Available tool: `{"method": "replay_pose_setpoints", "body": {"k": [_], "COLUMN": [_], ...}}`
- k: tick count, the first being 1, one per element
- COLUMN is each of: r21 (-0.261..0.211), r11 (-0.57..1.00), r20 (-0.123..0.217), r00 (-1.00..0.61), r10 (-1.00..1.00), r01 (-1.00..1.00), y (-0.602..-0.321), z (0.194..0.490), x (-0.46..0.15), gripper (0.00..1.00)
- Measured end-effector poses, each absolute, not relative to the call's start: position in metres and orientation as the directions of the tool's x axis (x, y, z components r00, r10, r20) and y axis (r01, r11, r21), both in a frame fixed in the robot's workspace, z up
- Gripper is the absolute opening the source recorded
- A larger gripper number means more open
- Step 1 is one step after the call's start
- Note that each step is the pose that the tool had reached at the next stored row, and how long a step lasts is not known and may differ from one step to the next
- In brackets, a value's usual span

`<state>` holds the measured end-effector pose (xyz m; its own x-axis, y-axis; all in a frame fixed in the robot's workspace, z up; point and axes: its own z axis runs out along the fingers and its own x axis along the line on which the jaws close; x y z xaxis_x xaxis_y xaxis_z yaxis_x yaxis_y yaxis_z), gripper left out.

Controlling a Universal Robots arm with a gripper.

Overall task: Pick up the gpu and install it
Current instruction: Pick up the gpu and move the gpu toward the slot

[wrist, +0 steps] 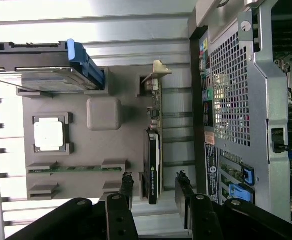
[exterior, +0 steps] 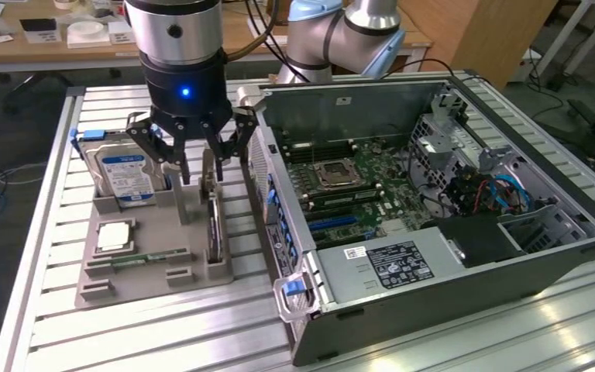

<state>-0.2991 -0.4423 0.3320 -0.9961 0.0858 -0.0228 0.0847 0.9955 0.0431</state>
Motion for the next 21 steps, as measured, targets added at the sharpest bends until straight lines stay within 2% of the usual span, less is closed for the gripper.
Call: {"method": "replay_pose_setpoints", "body": {"k": [21], "r21": [0.043], "r11": [0.995], "r20": [-0.023], "r00": [-0.996], "r10": [0.086], "r01": [0.085], "y": [-0.4423], "z": [0.3235], "x": [-0.299], "gripper": [0.47]}}
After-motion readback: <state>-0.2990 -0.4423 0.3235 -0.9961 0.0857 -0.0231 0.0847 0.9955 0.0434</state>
